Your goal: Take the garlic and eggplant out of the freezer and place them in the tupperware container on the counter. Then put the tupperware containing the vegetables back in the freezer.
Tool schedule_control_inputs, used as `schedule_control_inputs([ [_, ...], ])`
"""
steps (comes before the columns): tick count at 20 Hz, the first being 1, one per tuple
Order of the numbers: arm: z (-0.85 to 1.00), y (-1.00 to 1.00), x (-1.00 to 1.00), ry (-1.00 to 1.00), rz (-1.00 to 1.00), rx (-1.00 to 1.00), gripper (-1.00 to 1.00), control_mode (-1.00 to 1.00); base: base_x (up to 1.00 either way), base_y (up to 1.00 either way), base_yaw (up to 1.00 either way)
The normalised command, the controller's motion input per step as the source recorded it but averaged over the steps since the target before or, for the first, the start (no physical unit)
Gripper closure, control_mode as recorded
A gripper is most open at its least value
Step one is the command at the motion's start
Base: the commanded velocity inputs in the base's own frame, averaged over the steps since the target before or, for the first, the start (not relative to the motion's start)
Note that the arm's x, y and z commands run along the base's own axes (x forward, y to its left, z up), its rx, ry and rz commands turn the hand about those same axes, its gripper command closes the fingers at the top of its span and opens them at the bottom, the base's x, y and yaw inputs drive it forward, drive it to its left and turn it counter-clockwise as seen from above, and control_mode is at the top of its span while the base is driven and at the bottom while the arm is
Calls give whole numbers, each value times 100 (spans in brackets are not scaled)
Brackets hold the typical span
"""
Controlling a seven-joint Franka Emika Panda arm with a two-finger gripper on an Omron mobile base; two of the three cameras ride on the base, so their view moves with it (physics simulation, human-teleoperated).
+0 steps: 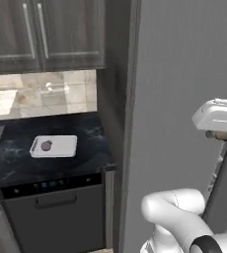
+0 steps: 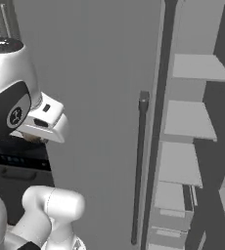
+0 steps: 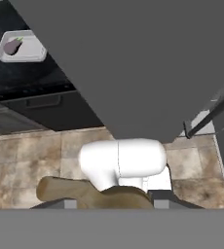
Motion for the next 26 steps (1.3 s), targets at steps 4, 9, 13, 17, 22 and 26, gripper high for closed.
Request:
schedule_control_inputs([
  [4, 0, 0, 0, 0, 0, 0, 100, 100, -4, 100, 0],
  [9, 0, 0, 0, 0, 0, 0, 100, 100, 2, 100, 0],
  [13, 0, 0, 0, 0, 0, 0, 100, 100, 24, 83, -2],
  [17, 0, 0, 0, 0, 0, 0, 100, 100, 63, 38, -6],
  [22, 0, 0, 0, 0, 0, 0, 100, 100, 73, 4, -9],
  [26, 0, 0, 0, 0, 0, 0, 100, 100, 39, 0, -8],
])
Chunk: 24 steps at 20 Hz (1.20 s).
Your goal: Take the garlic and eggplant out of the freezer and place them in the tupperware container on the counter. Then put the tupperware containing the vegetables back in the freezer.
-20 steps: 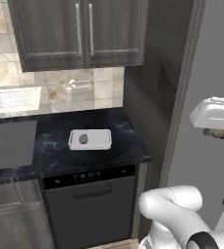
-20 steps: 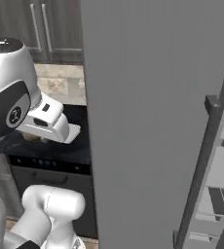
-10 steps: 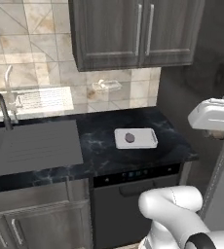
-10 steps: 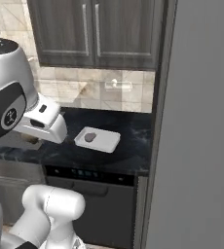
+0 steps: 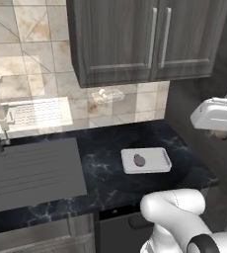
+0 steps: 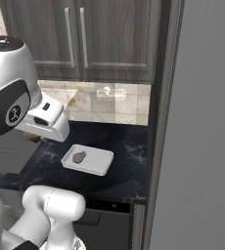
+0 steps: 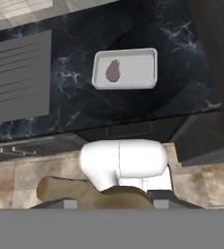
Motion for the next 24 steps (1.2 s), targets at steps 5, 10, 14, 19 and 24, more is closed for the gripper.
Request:
schedule_control_inputs([
  [5, -30, 0, 11, 9, -5, 0, 100, -100, 3, 0, -1],
  [10, -85, 0, 31, 11, -8, -1, 100, -100, 0, 0, 0],
  [14, -80, 0, 59, 7, -7, -2, 100, -100, 0, 0, 0],
  [19, -59, 0, 66, 1, -4, -4, 100, -100, 0, 0, 0],
  [24, -32, 0, 66, 0, -5, -5, 100, -100, 0, 0, 0],
])
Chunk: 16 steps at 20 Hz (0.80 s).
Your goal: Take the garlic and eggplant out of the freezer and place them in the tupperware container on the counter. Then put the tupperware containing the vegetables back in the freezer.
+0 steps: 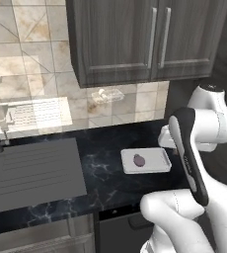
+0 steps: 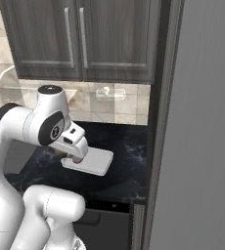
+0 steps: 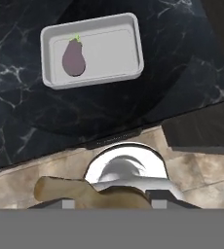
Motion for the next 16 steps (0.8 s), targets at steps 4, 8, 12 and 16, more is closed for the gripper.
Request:
schedule_control_inputs([
  [4, -32, 0, 73, 0, -2, -3, 100, -100, 0, 0, 0],
  [8, -36, 2, 59, 0, 0, -4, 100, -100, 0, 0, 0],
  [12, -43, 4, 57, 0, 0, -4, 100, -100, 0, 0, 0],
  [16, -47, 0, 49, 0, 0, -3, 100, -100, 0, 0, 0],
])
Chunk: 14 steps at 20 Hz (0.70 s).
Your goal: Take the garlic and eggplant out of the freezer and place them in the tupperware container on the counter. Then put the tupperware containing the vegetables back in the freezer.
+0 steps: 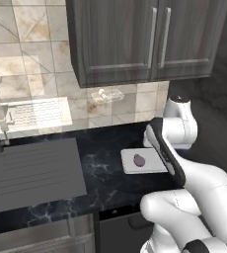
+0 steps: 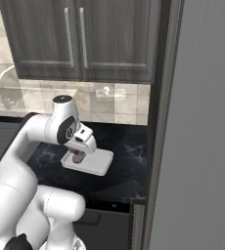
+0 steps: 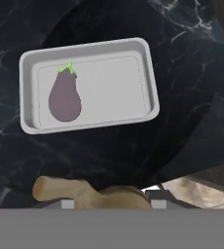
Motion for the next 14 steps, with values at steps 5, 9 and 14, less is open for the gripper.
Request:
schedule_control_inputs([
  [5, -45, 0, 37, 0, 0, -3, 100, -100, 0, 0, 0],
  [9, -45, 0, 31, 0, 0, -2, 100, -100, 0, 0, 0],
  [14, -41, 0, 29, 0, 0, -2, 100, -100, 0, 0, 0],
])
